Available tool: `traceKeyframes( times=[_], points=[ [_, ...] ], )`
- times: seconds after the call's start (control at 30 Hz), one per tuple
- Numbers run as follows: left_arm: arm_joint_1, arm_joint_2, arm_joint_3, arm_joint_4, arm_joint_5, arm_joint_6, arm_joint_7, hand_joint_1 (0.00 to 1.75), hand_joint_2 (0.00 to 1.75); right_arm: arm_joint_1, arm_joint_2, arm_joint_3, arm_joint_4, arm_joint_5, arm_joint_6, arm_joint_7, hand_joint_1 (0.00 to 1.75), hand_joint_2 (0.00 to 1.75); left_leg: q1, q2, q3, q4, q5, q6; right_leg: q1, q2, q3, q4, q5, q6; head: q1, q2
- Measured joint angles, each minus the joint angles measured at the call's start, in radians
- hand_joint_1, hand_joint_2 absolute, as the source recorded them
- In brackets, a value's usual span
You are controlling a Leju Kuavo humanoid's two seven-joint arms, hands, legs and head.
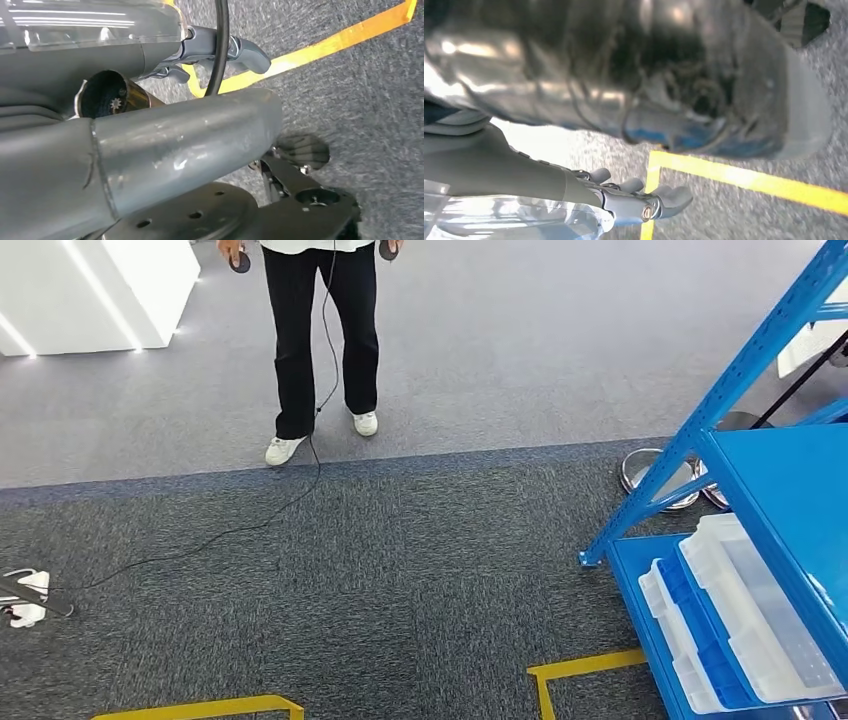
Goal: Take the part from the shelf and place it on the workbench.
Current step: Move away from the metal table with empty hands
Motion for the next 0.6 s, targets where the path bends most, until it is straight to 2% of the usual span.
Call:
traceKeyframes(
  times=[0.03,0.07,0.1,0.17,0.2,0.23,0.27,0.3,0.33,0.37,0.4,0.43,0.47,0.53,0.57,0.6],
  points=[
    [-0.002,0.0,0.0,0.0,0.0,0.0,0.0,0.0,0.0,0.002,0.0,0.0,0.0,0.0,0.0,0.0,0.0,0.0,0.002,0.013,0.002,-0.006,0.005,0.005,-0.002,0.005,-0.002,0.001,0.001,0.006,0.0,0.0],
    [-0.002,-0.001,0.0,0.0,0.0,0.0,0.0,0.0,0.0,0.003,0.0,0.0,0.0,0.0,0.0,0.001,0.0,0.0,0.003,0.028,0.005,-0.014,0.011,0.013,0.0,-0.007,-0.009,0.011,-0.007,0.01,0.001,0.0],
    [-0.001,-0.001,0.001,0.0,0.0,0.0,0.001,0.0,0.0,0.004,0.0,0.0,0.0,0.0,0.0,0.002,0.0,0.0,0.005,0.043,0.007,-0.022,0.017,0.02,0.004,-0.032,-0.022,0.038,-0.026,0.012,0.001,0.0],
    [0.003,-0.001,0.001,0.0,0.0,0.001,0.001,0.0,0.0,0.003,0.0,0.0,0.0,0.0,-0.001,0.002,0.0,0.0,0.003,0.075,0.006,-0.03,0.022,0.029,0.007,-0.094,-0.077,0.153,-0.094,0.015,0.003,0.0],
    [0.004,-0.001,0.001,0.0,0.0,0.001,0.001,0.0,0.0,0.002,0.001,0.0,0.0,0.0,-0.001,0.002,0.0,0.0,0.001,0.091,0.004,-0.029,0.022,0.029,0.006,-0.11,-0.108,0.22,-0.125,0.017,0.003,0.0],
    [0.006,-0.001,0.001,0.0,0.0,0.001,0.001,0.0,0.0,0.003,0.001,0.0,0.0,0.0,-0.001,0.002,0.0,0.0,0.0,0.107,0.002,-0.028,0.022,0.029,0.004,-0.119,-0.128,0.269,-0.141,0.02,0.003,0.0],
    [0.006,-0.001,0.001,0.0,0.0,0.001,0.001,0.0,0.0,0.004,0.001,0.0,0.0,0.0,0.0,0.002,0.0,0.0,0.0,0.122,0.001,-0.027,0.021,0.029,0.003,-0.123,-0.131,0.282,-0.139,0.023,0.003,0.0],
    [0.005,-0.001,0.001,0.0,0.0,0.001,-0.002,0.0,0.0,0.004,0.001,-0.001,0.0,0.0,0.0,0.002,0.0,0.0,0.0,0.135,0.001,-0.026,0.019,0.028,0.001,-0.129,-0.113,0.255,-0.119,0.024,0.003,0.0],
    [0.004,-0.002,0.001,0.0,0.0,0.001,-0.007,0.0,0.0,0.005,0.001,-0.001,0.0,0.0,-0.001,0.002,0.0,0.0,0.0,0.148,0.002,-0.023,0.017,0.025,0.0,-0.14,-0.074,0.19,-0.087,0.025,0.004,0.0],
    [0.003,-0.002,0.001,0.0,-0.001,0.001,-0.013,0.0,0.0,0.005,0.001,-0.002,0.0,0.0,-0.001,0.001,0.0,0.0,0.0,0.158,0.002,-0.02,0.014,0.022,0.001,-0.16,-0.032,0.115,-0.06,0.024,0.004,0.0],
    [0.002,-0.003,0.001,0.0,-0.004,0.001,-0.018,0.0,0.0,0.004,0.001,-0.003,0.0,0.0,-0.002,0.0,0.0,0.0,-0.002,0.168,0.002,-0.015,0.009,0.016,0.003,-0.176,0.003,0.051,-0.039,0.02,0.003,0.0],
    [0.001,-0.003,0.001,0.0,-0.007,0.001,-0.022,0.0,0.0,0.002,0.001,-0.004,0.0,0.0,-0.003,-0.002,0.0,0.0,-0.005,0.176,0.003,-0.012,0.005,0.011,0.005,-0.187,0.024,0.012,-0.029,0.015,0.003,0.0],
    [-0.001,-0.003,0.001,0.0,-0.009,0.003,-0.023,0.0,0.0,0.002,0.001,-0.005,0.0,0.001,-0.003,-0.002,0.0,0.0,-0.007,0.183,0.004,-0.009,0.002,0.005,0.007,-0.189,0.029,-0.001,-0.03,0.009,0.003,0.0],
    [-0.006,-0.003,0.001,0.0,-0.01,0.006,-0.023,0.0,0.0,0.003,0.001,-0.007,0.0,0.002,-0.002,-0.001,0.0,0.0,-0.006,0.194,0.009,-0.007,-0.004,-0.007,0.008,-0.169,0.028,-0.001,-0.027,-0.002,0.003,0.0],
    [-0.007,-0.002,0.001,0.0,-0.01,0.007,-0.025,0.0,0.0,0.004,0.001,-0.007,0.0,0.004,-0.001,0.0,0.0,0.0,-0.003,0.184,0.009,0.001,-0.013,-0.013,0.007,-0.16,0.028,-0.003,-0.025,-0.008,0.003,0.0],
    [-0.008,-0.002,0.001,0.0,-0.009,0.007,-0.029,0.0,0.0,0.004,0.0,-0.007,0.0,0.006,-0.001,0.0,0.0,0.0,-0.001,0.163,0.001,0.024,-0.031,-0.019,0.005,-0.151,0.028,-0.005,-0.023,-0.014,0.003,0.0]
  ],
)
